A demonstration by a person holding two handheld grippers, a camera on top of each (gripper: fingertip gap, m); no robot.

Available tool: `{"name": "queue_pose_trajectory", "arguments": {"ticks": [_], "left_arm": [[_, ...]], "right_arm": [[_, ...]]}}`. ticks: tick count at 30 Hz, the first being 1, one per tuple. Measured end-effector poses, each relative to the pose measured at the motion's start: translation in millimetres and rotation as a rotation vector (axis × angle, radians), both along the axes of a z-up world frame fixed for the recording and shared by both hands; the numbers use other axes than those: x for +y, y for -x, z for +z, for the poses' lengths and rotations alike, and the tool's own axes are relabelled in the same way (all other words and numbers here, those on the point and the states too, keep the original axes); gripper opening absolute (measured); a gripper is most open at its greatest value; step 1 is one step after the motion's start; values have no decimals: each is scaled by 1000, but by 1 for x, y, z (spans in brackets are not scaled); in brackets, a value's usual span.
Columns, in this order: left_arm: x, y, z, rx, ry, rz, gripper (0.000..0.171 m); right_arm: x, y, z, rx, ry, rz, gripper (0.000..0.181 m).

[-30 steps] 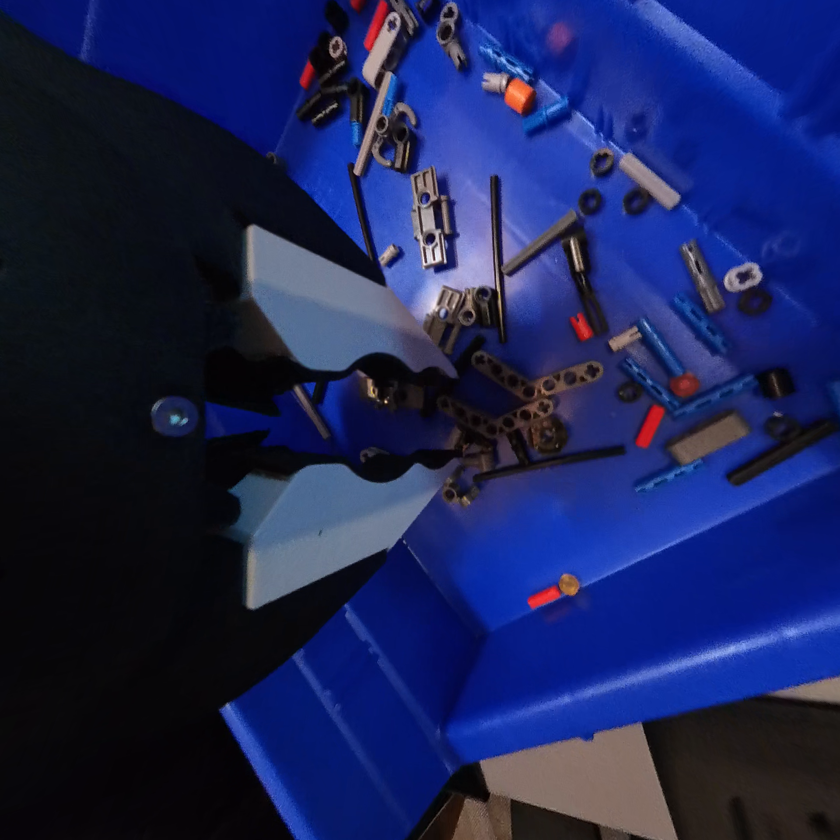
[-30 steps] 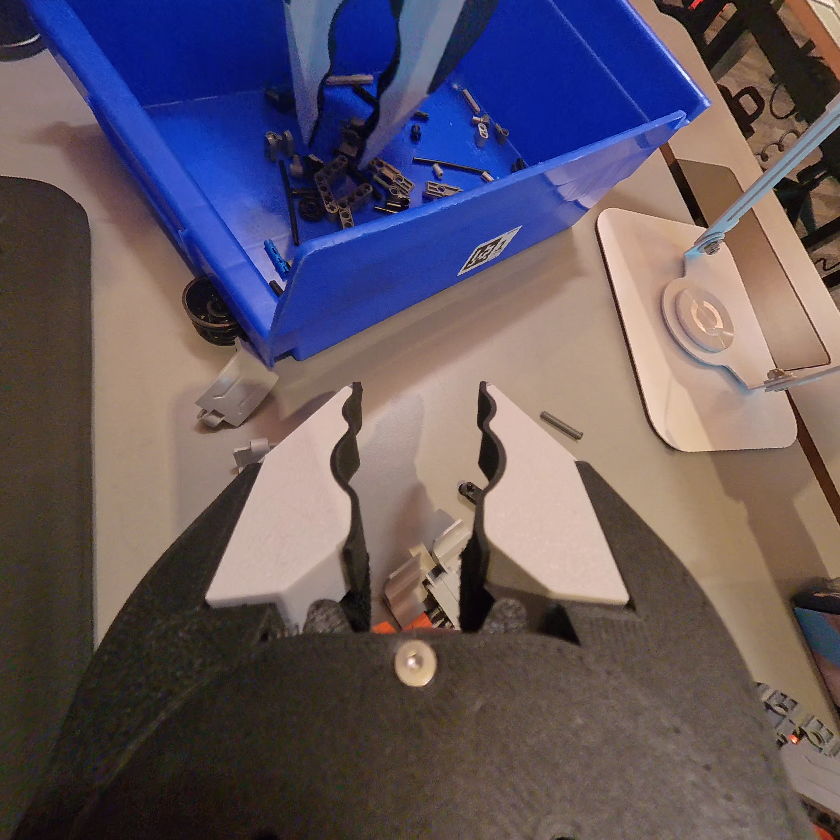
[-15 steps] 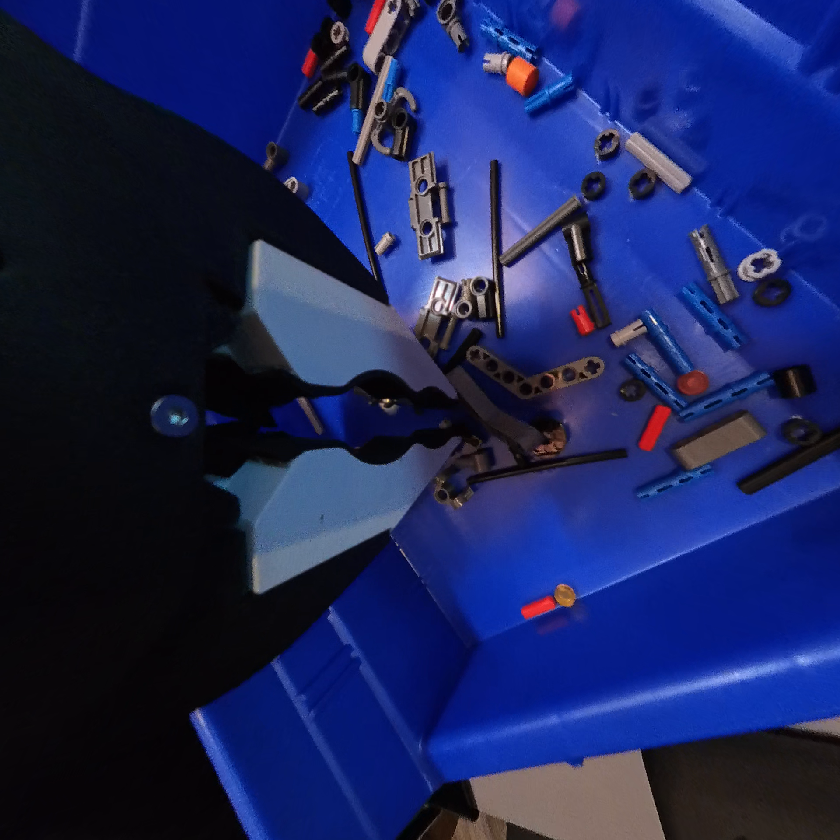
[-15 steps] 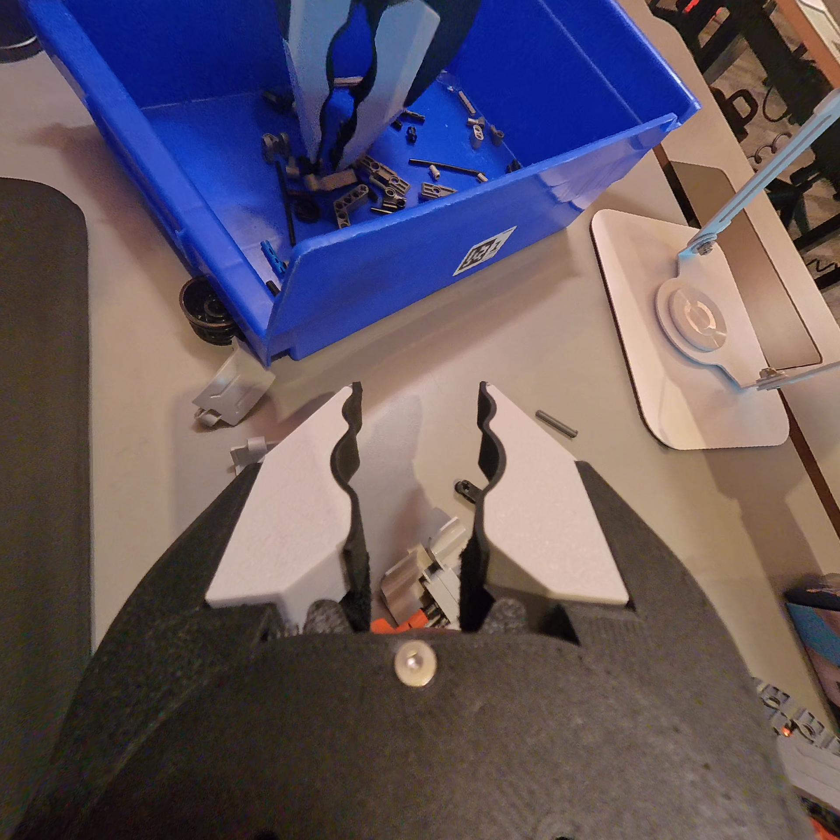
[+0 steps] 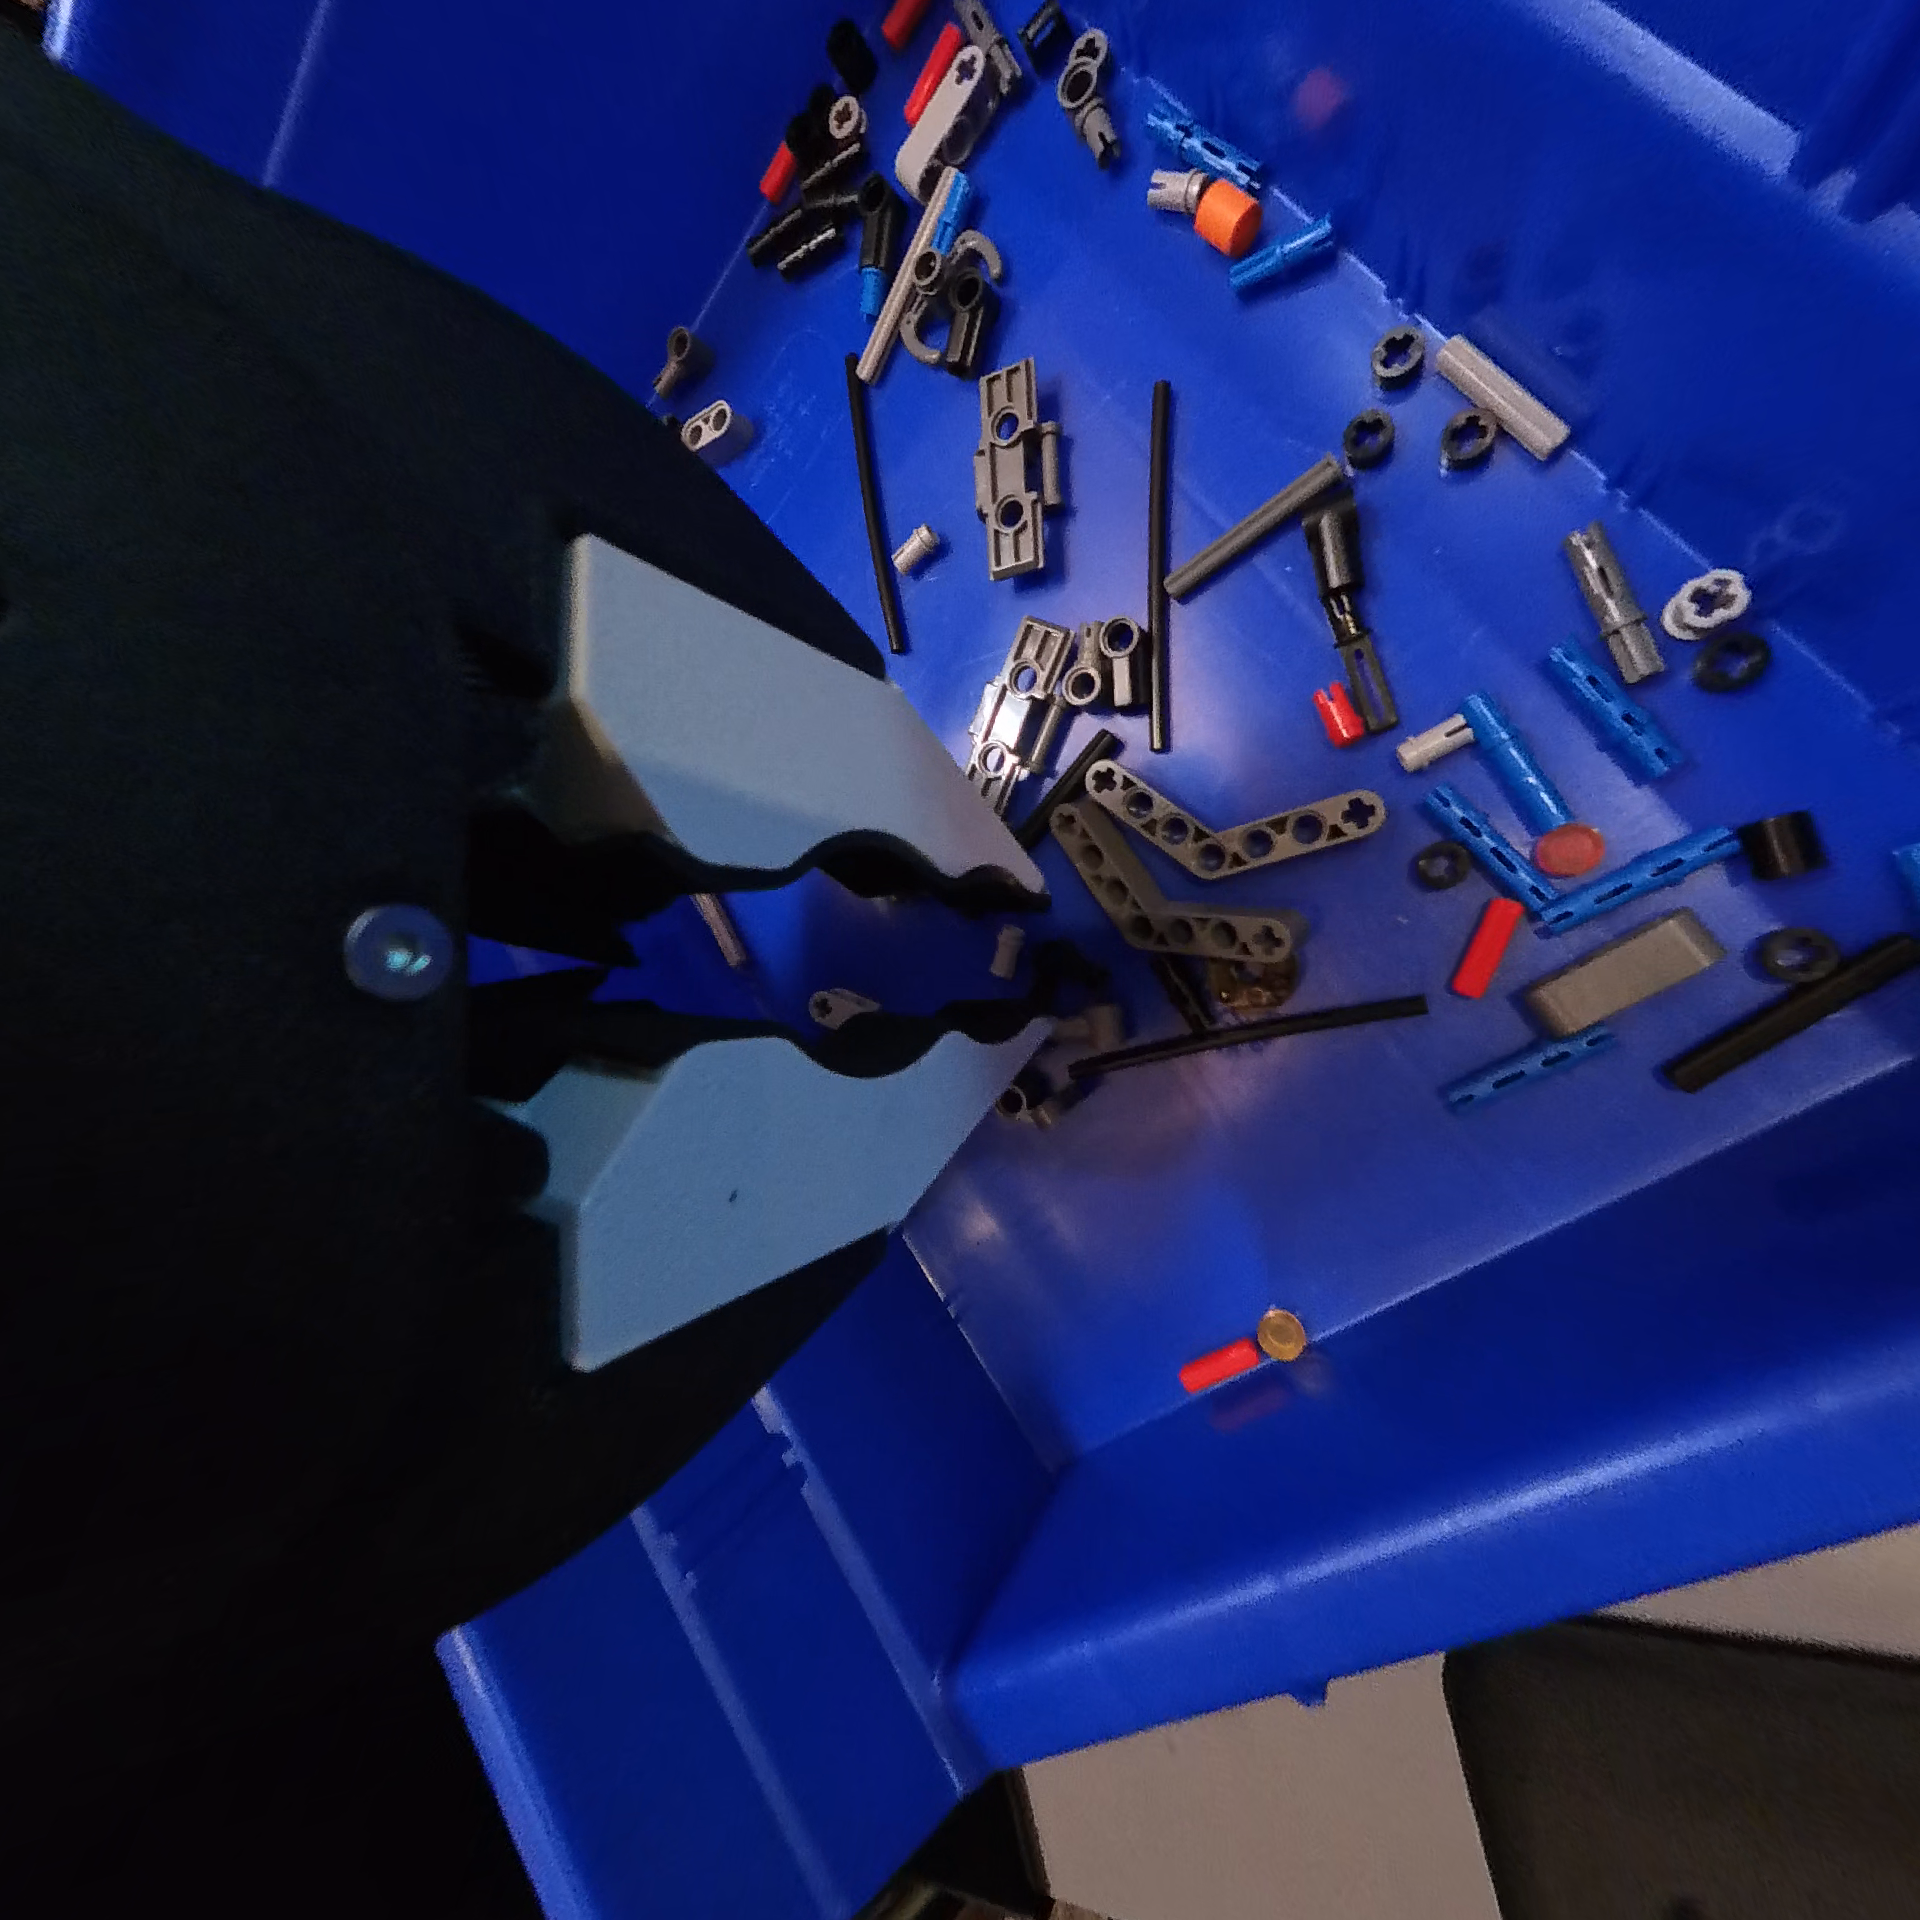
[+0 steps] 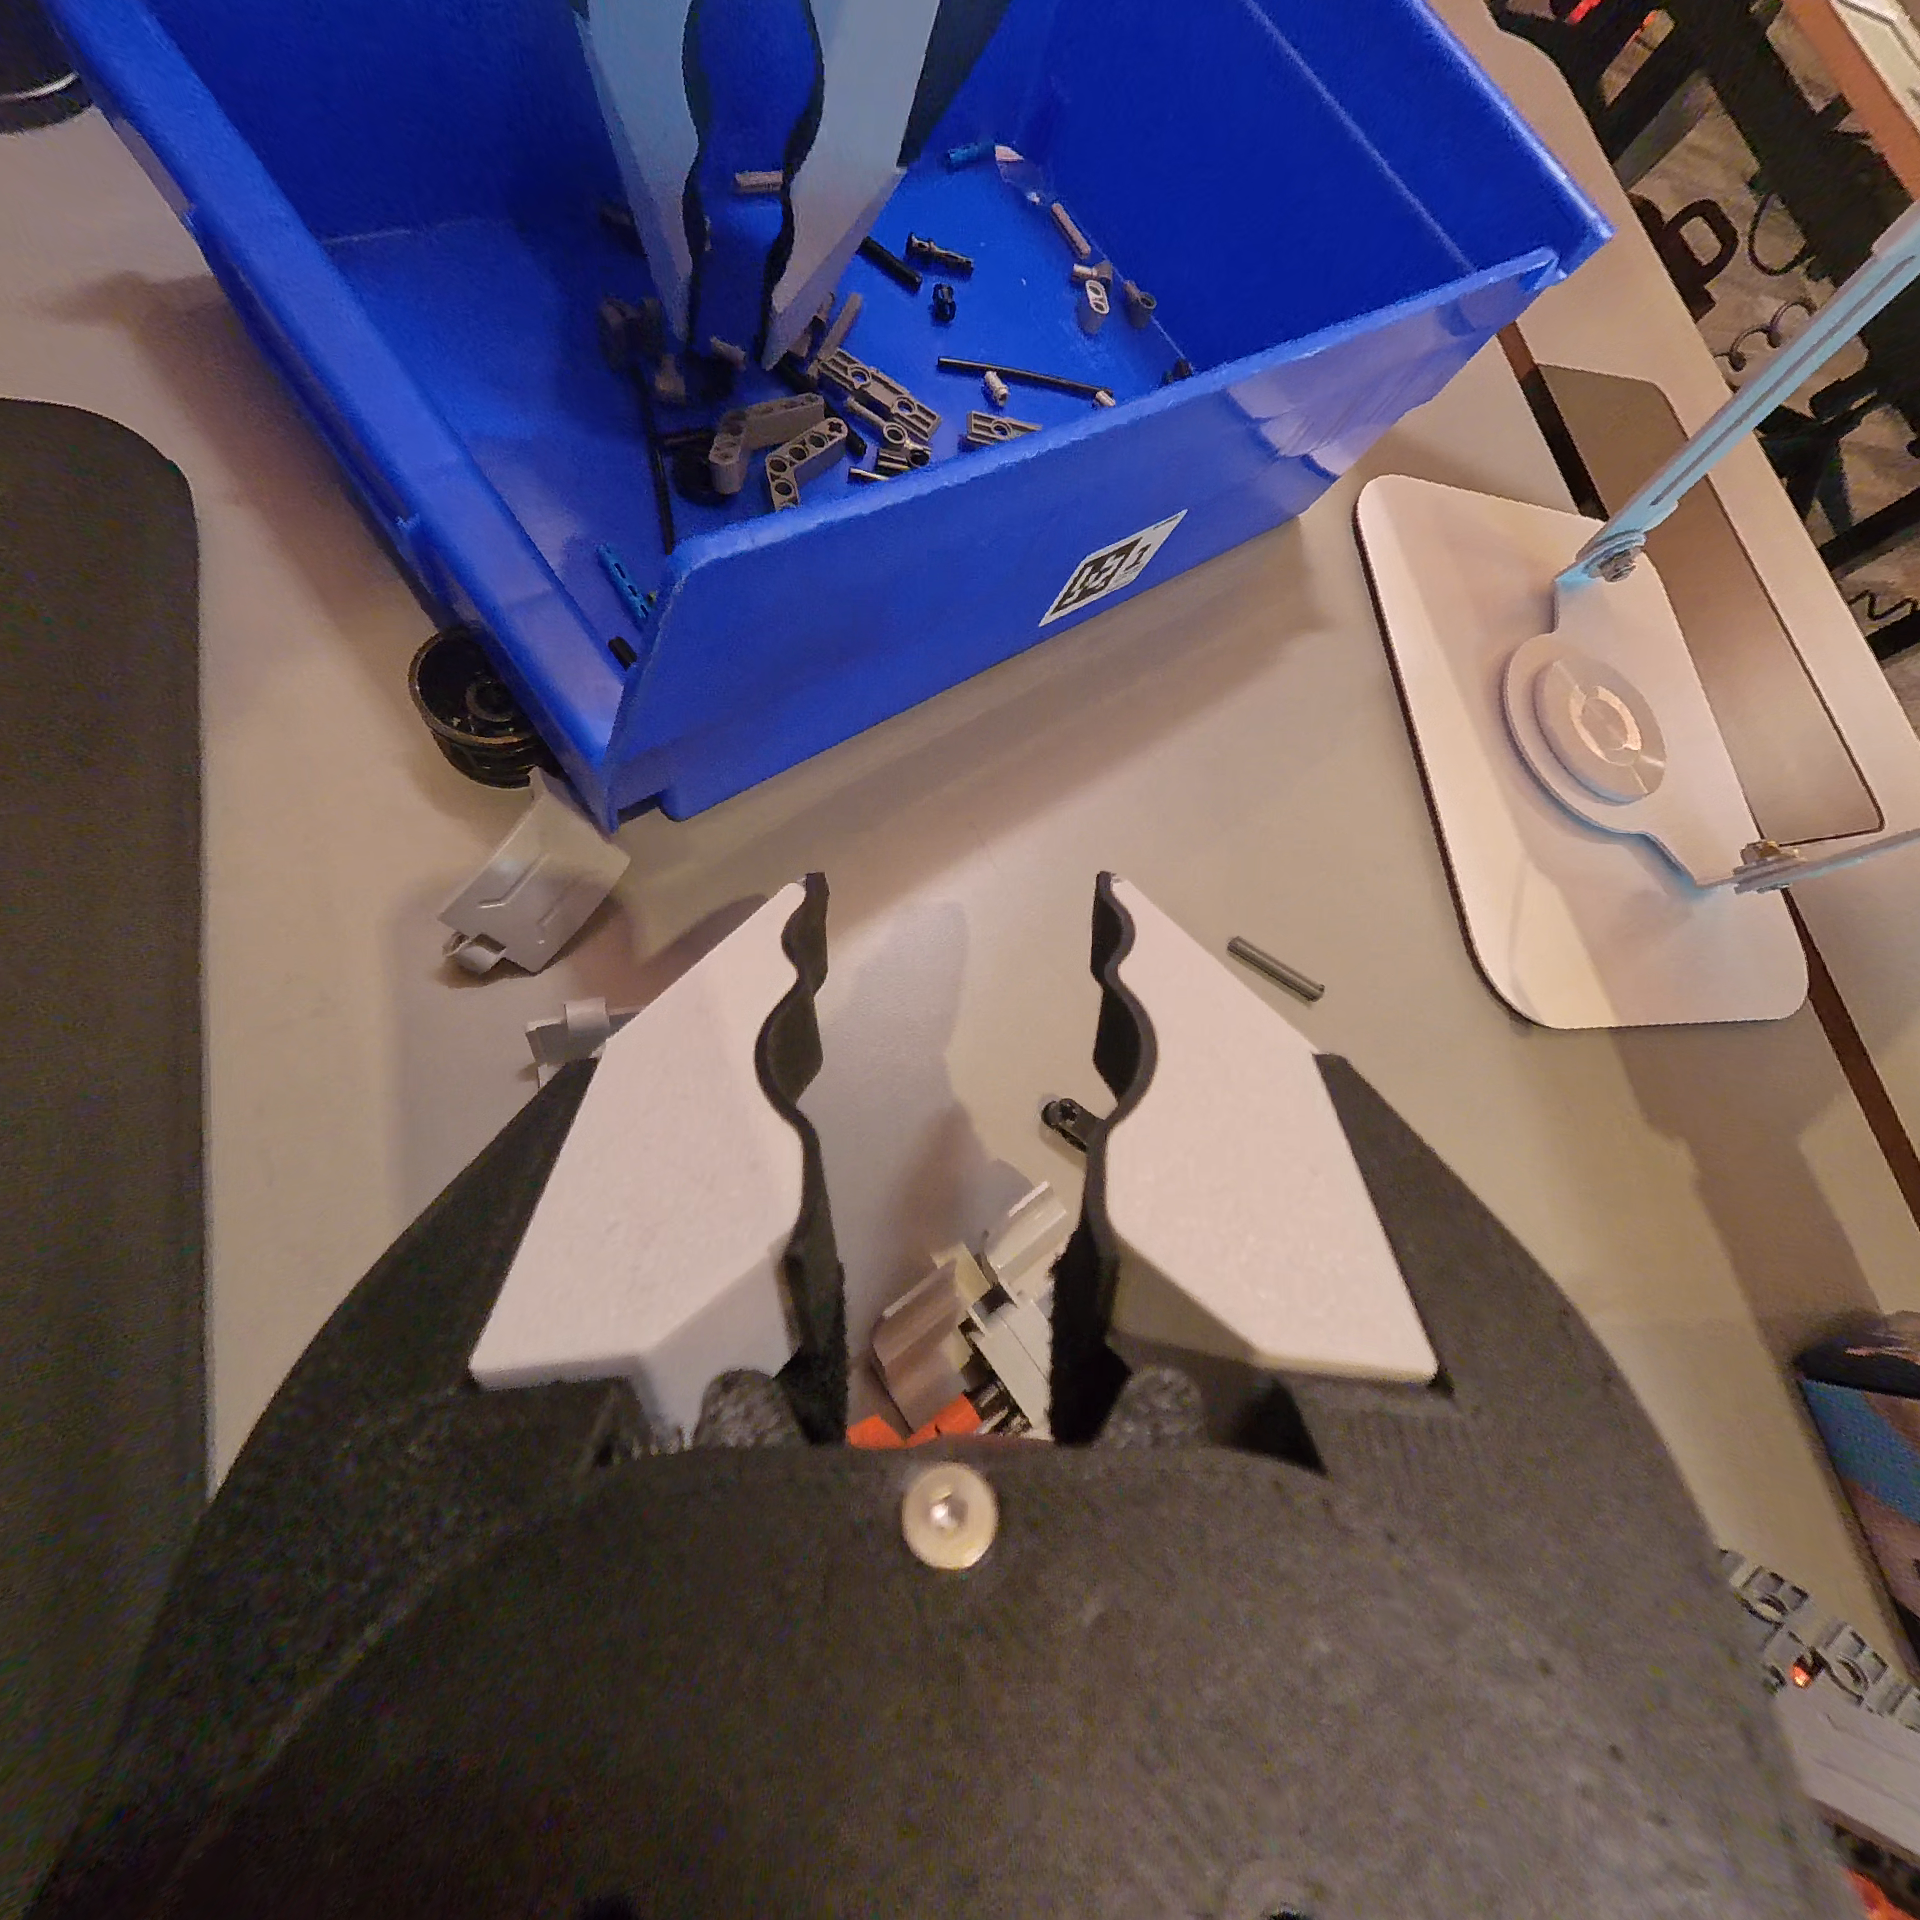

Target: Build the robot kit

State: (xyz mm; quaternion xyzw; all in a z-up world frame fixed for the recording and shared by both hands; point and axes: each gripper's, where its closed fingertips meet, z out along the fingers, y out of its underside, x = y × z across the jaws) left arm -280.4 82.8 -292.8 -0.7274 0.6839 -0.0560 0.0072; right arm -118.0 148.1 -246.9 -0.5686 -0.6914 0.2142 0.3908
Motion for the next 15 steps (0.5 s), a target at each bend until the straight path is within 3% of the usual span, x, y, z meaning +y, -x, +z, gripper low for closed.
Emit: {"name": "queue_pose_trajectory", "arguments": {"ticks": [10,15], "left_arm": [[1,0,-10,20,26,-7,8],[9,3,9,21,-35,1,7]], "right_arm": [[-1,0,3,7,-5,3,49],[-1,-1,5,8,-16,1,49]]}}
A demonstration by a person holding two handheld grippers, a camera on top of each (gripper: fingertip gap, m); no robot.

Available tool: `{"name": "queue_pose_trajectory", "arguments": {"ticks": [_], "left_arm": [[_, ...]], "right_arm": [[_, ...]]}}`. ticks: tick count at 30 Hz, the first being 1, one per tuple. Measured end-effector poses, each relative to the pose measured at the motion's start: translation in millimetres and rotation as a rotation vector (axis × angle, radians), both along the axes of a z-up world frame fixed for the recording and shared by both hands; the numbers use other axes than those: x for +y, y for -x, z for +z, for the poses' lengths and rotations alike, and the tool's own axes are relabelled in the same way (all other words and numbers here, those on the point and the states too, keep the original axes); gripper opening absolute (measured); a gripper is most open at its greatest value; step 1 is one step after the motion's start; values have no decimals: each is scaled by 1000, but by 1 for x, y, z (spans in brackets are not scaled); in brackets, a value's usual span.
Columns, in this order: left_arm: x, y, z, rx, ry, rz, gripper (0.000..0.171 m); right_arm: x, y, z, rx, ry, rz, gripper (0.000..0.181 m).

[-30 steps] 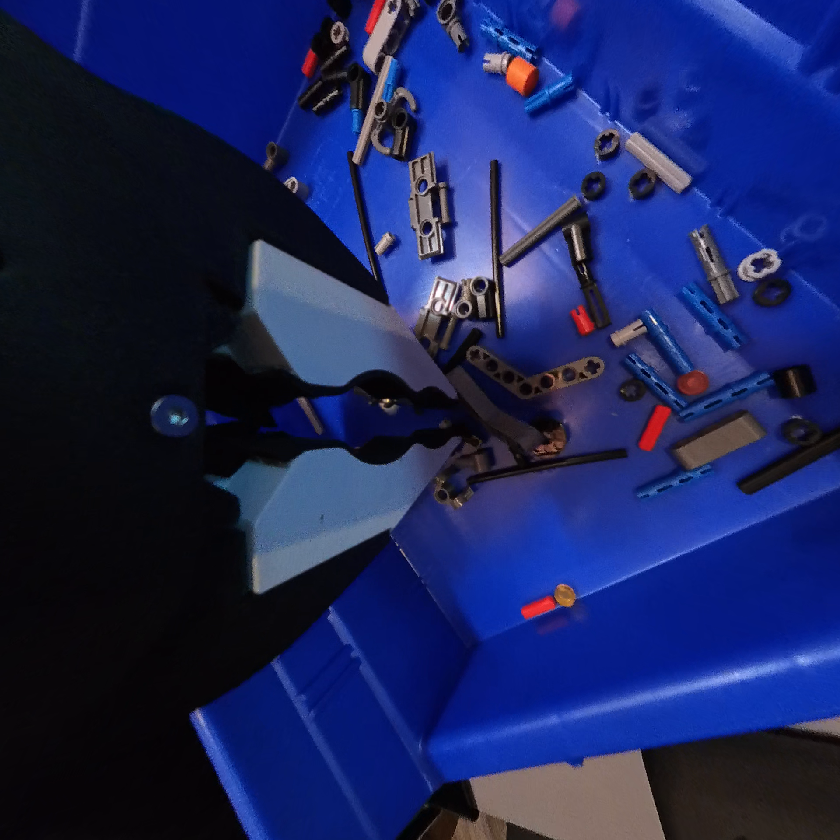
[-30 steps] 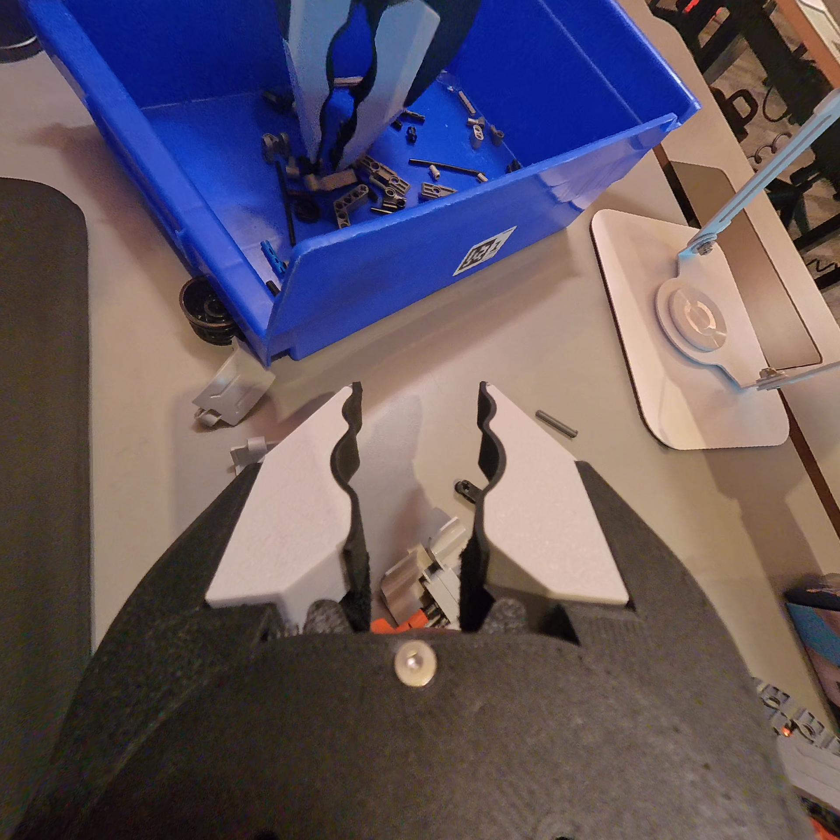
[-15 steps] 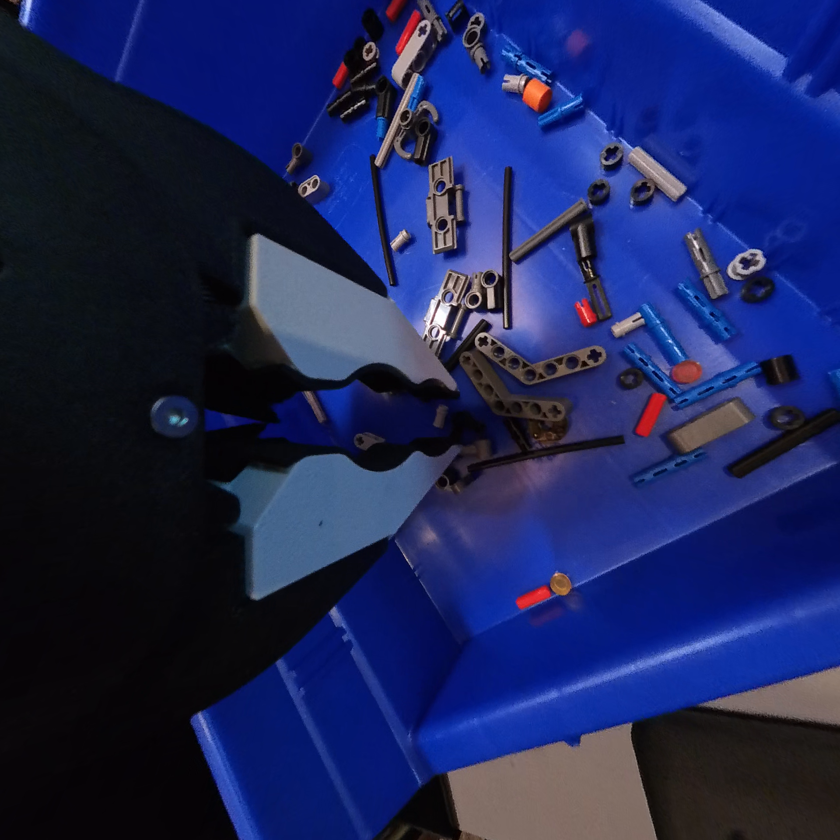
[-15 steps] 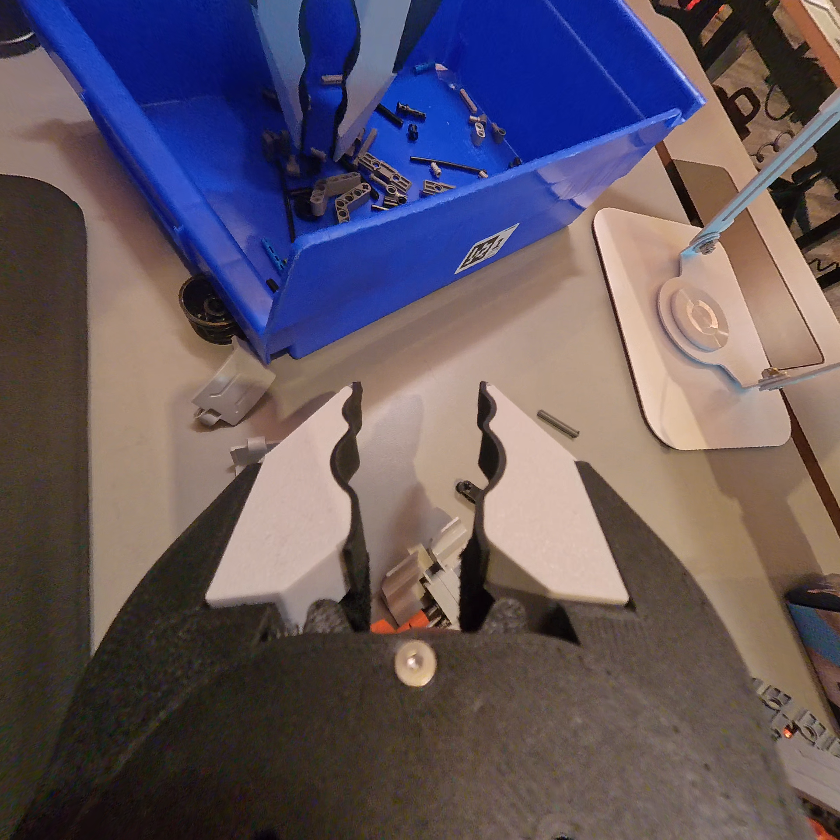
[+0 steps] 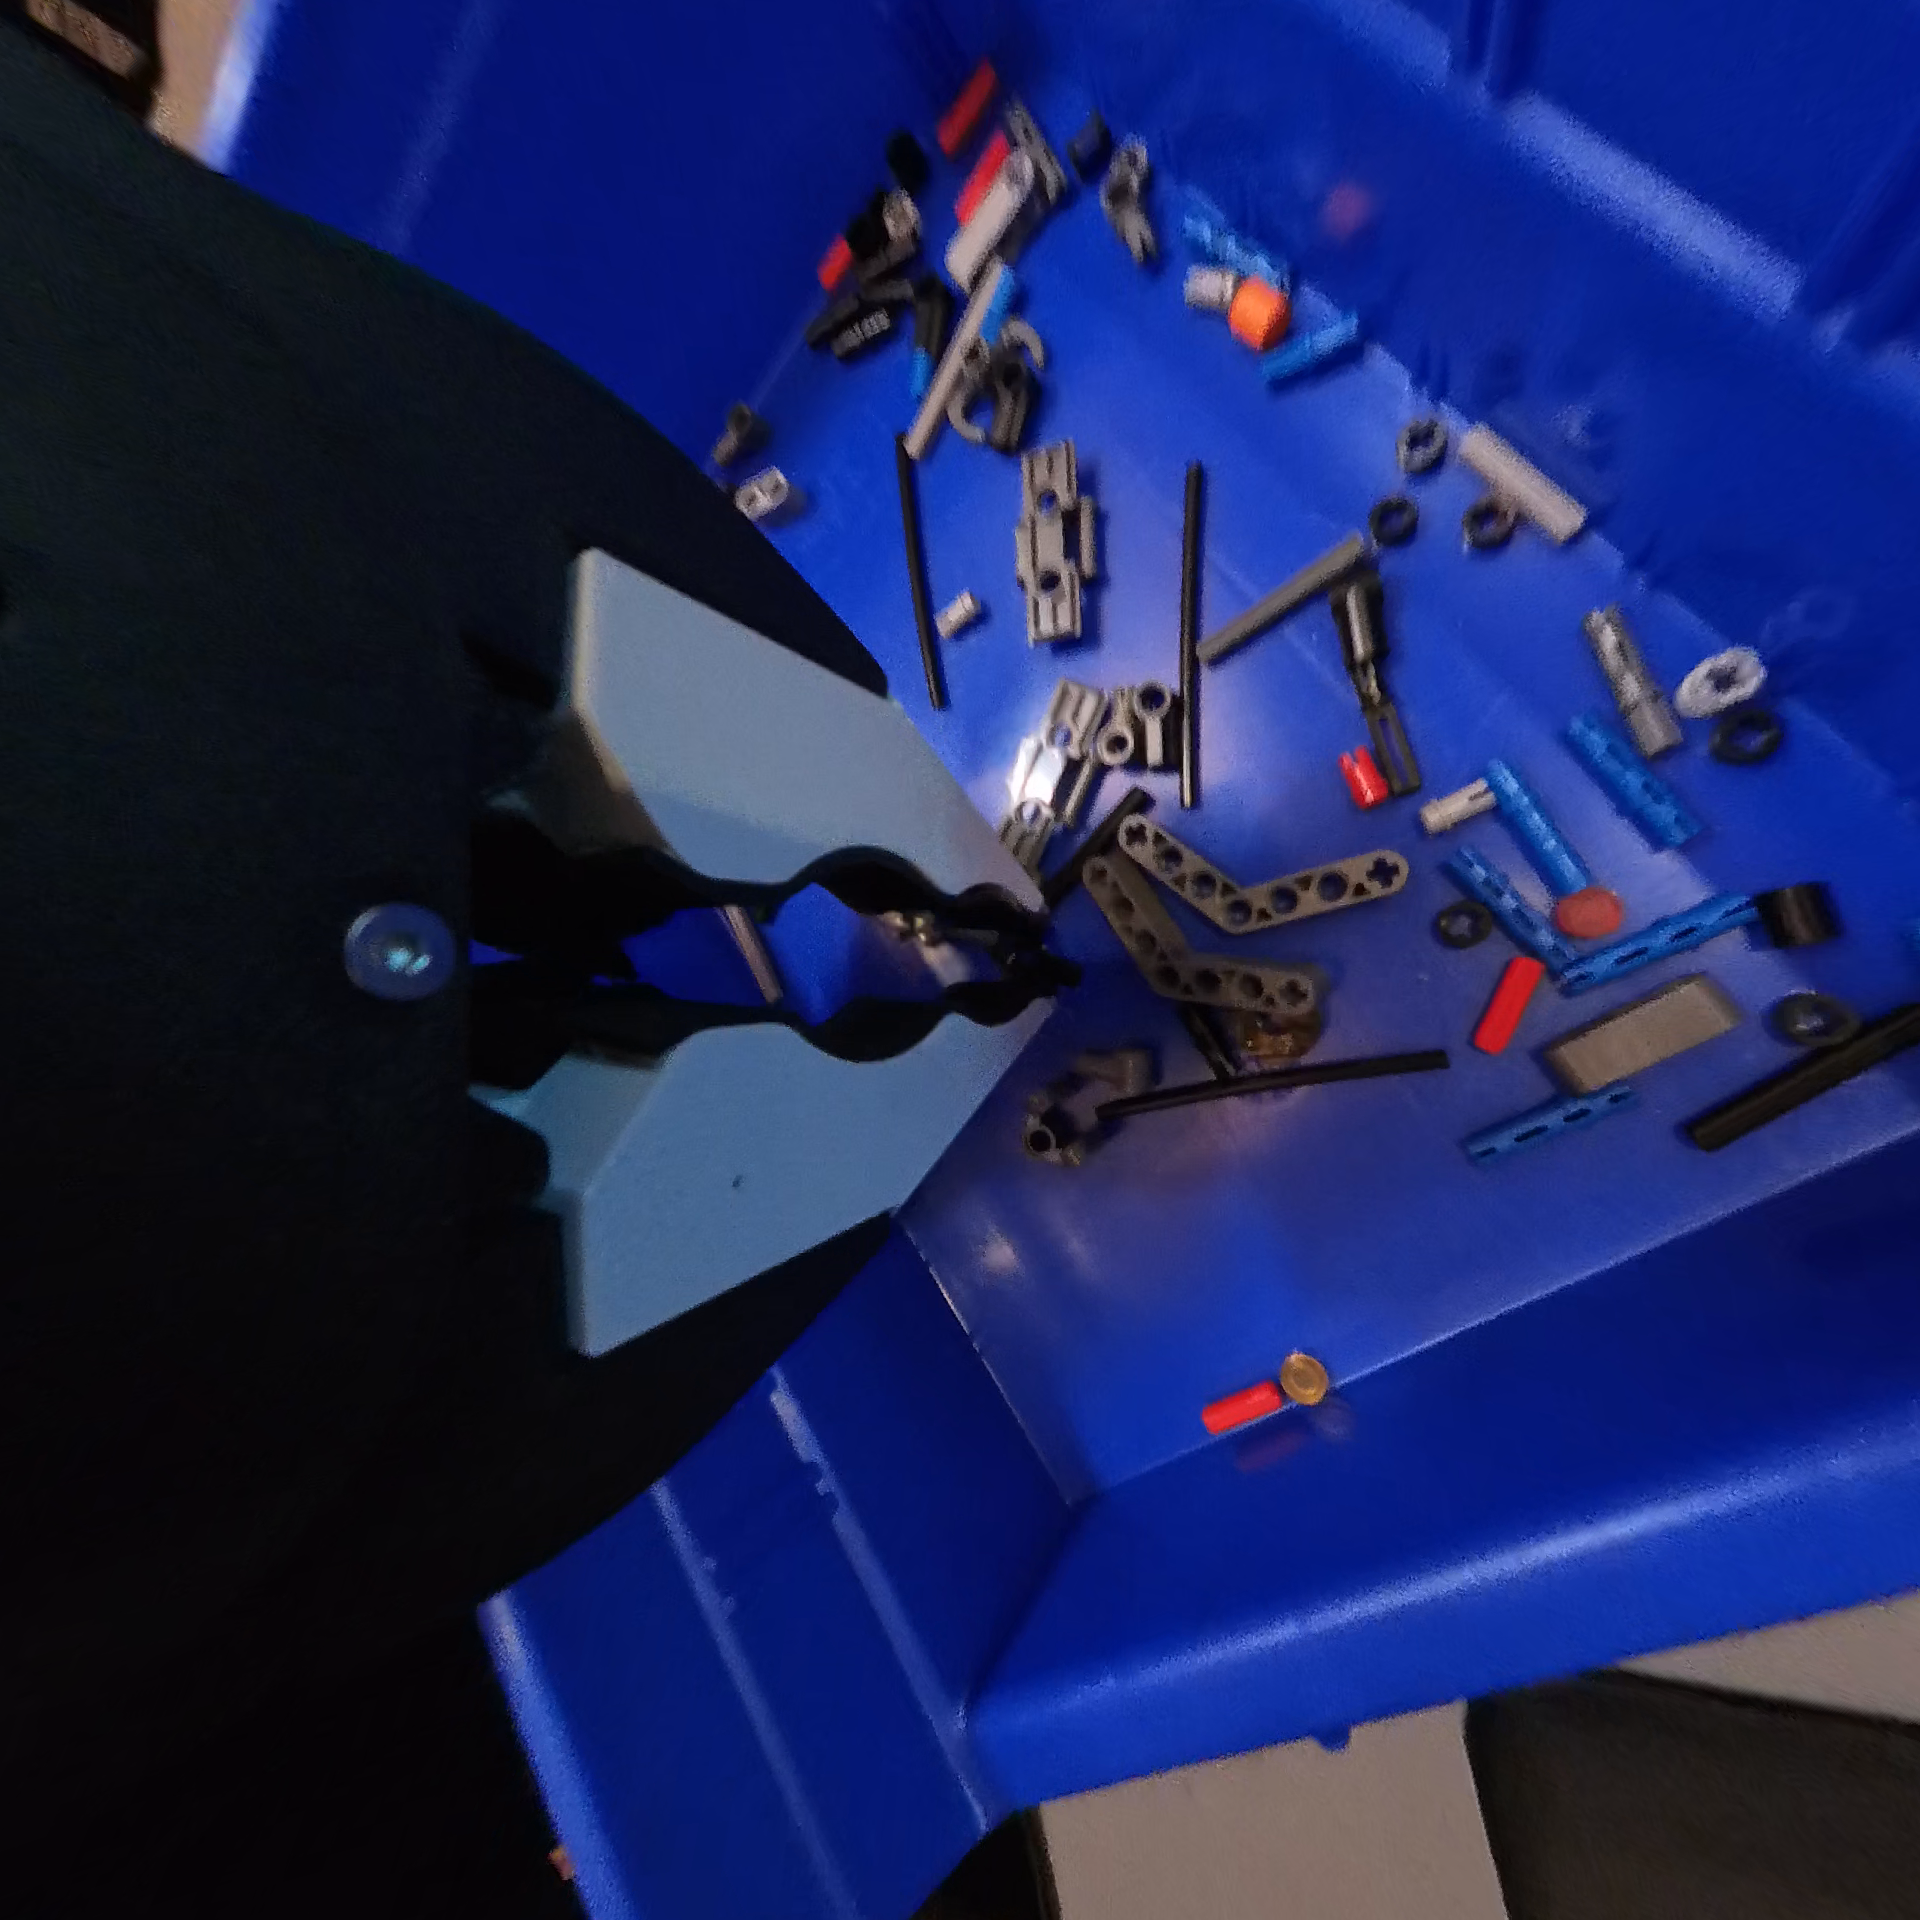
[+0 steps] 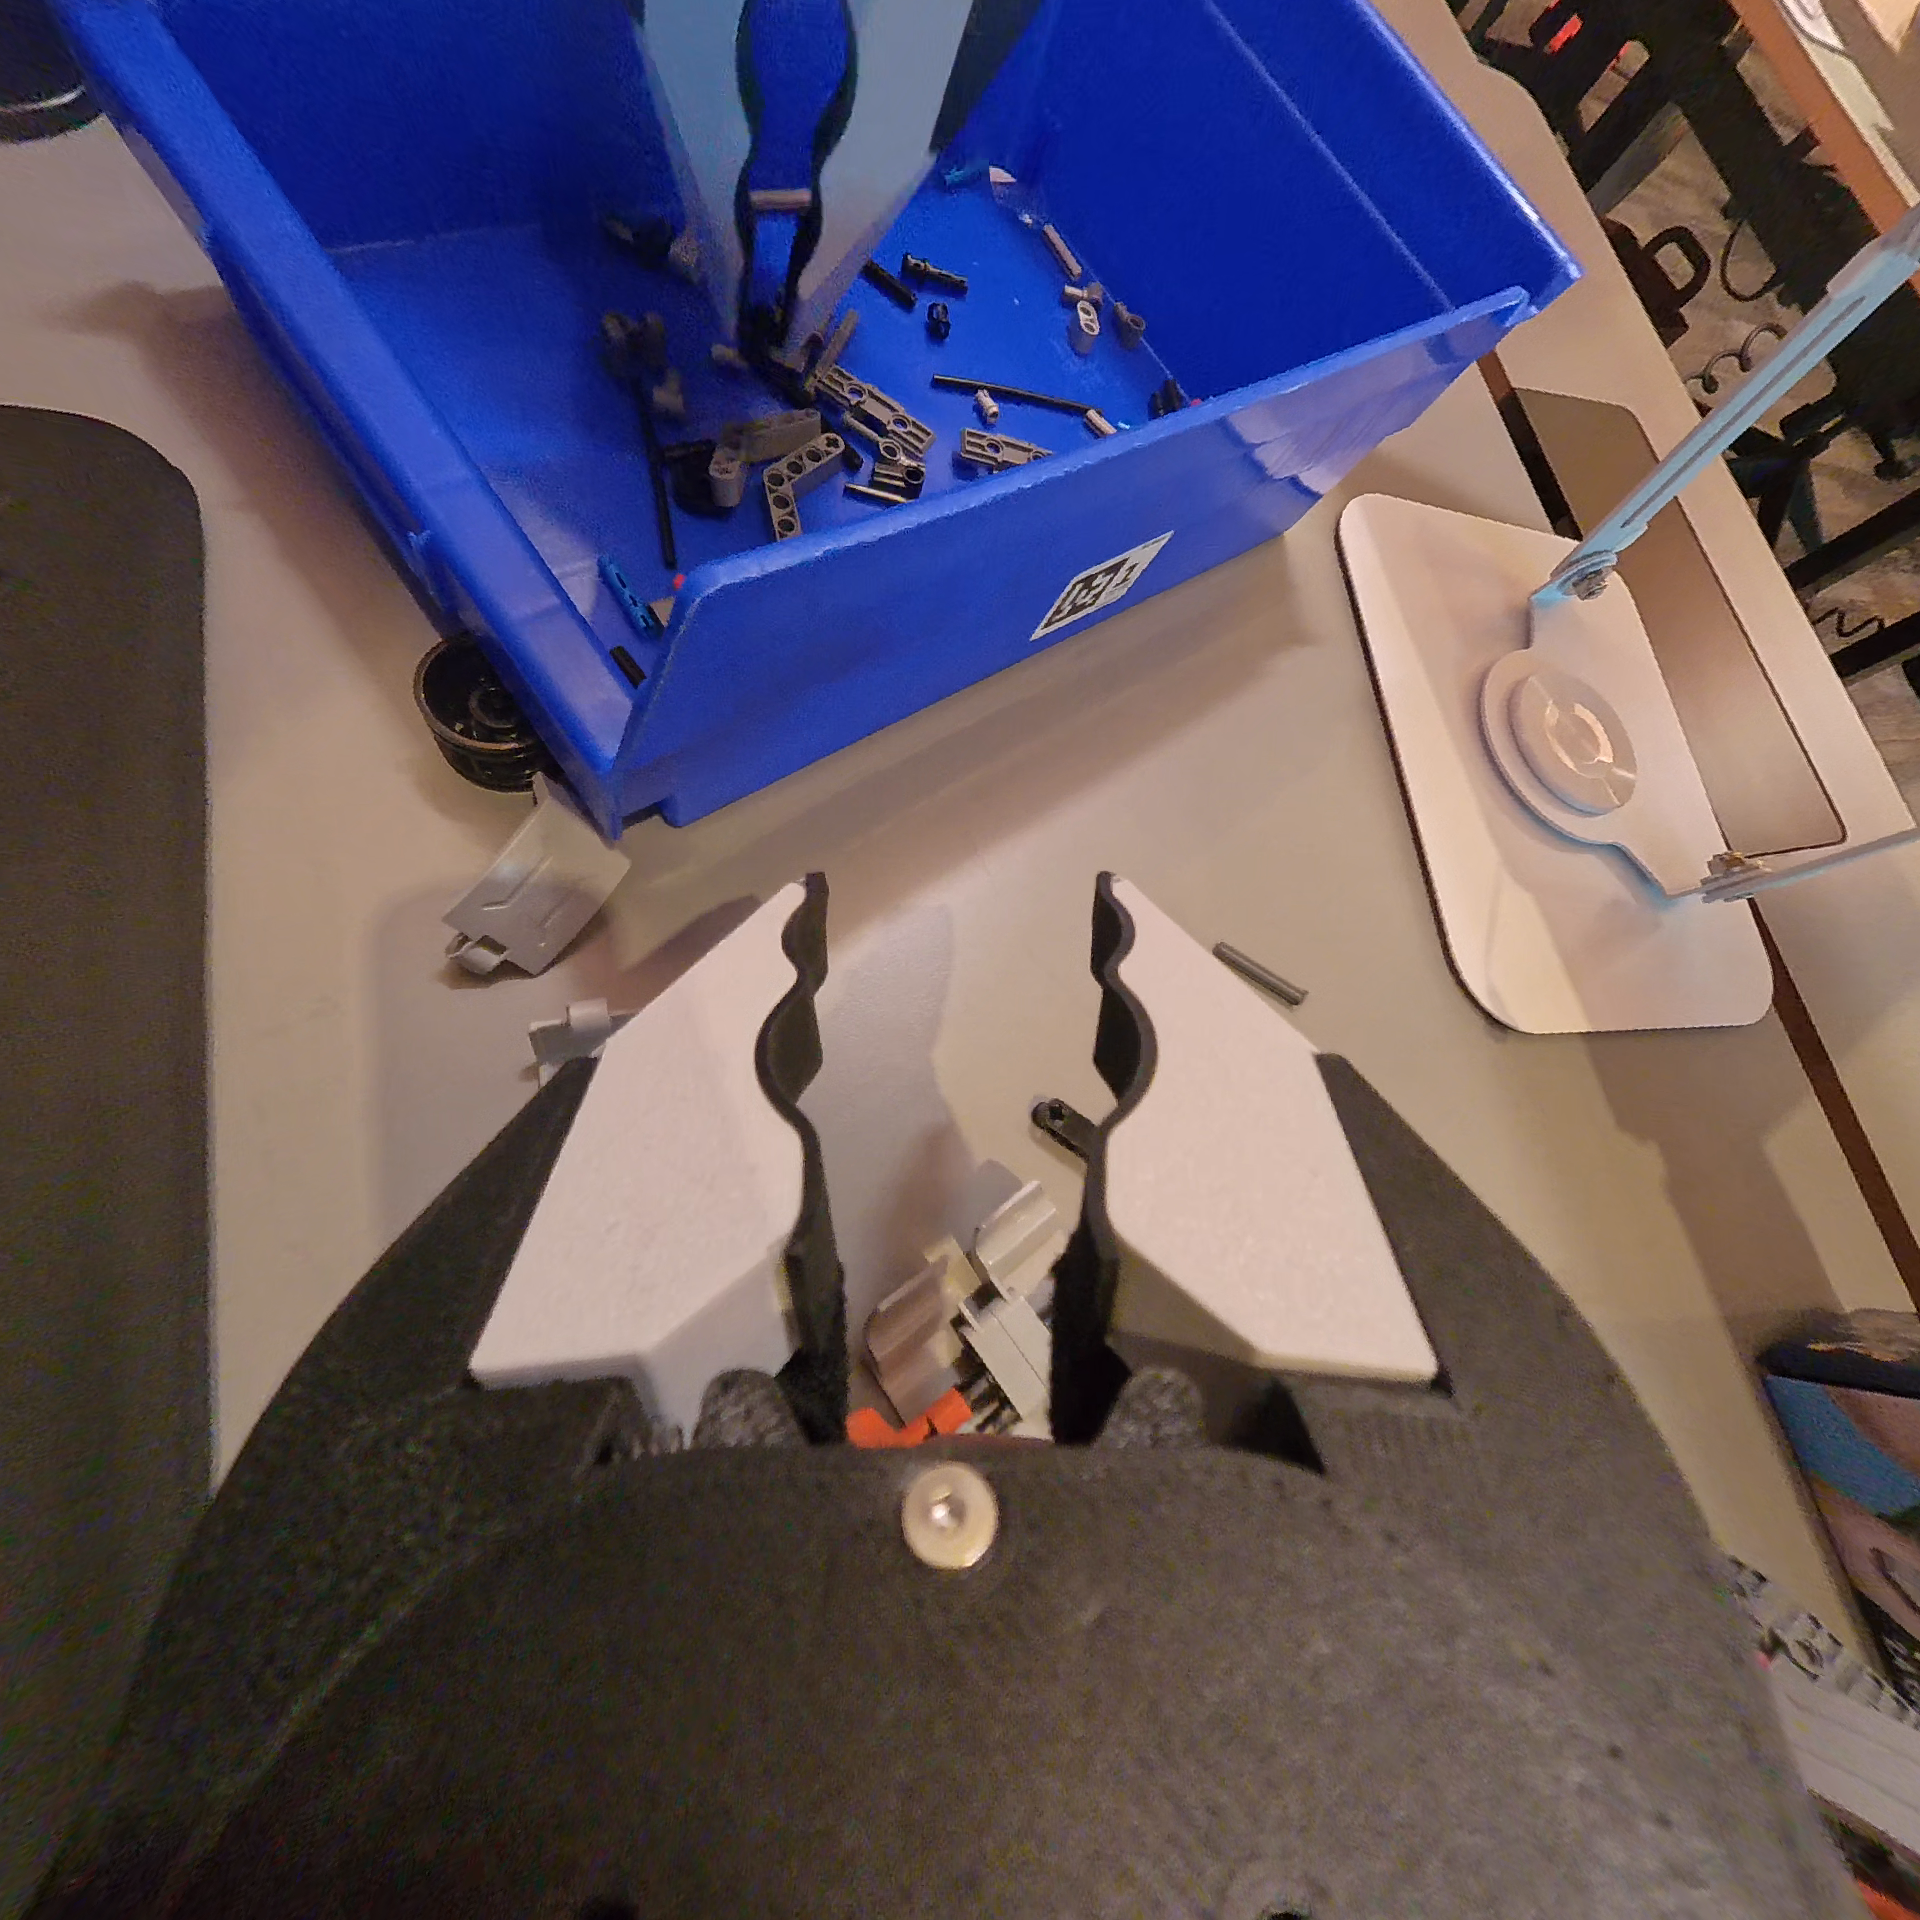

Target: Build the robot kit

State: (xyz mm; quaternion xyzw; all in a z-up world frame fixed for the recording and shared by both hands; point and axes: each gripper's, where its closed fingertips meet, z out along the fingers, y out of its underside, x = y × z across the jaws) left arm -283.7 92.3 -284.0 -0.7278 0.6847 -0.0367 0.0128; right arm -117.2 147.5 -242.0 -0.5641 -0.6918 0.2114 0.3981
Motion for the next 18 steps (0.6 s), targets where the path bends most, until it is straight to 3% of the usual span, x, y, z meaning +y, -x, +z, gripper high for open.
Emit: {"name": "queue_pose_trajectory", "arguments": {"ticks": [6,8,14,18], "left_arm": [[53,-60,70,-183,-238,-34,7],[73,-88,81,-225,-267,-52,6],[107,-132,61,-107,-182,-132,6],[109,-139,24,0,-58,-172,6]], "right_arm": [[9,-6,12,23,-32,-34,49],[13,-9,17,35,-42,-48,49],[20,-17,27,51,-75,-77,49],[19,-19,27,38,-86,-72,48]]}}
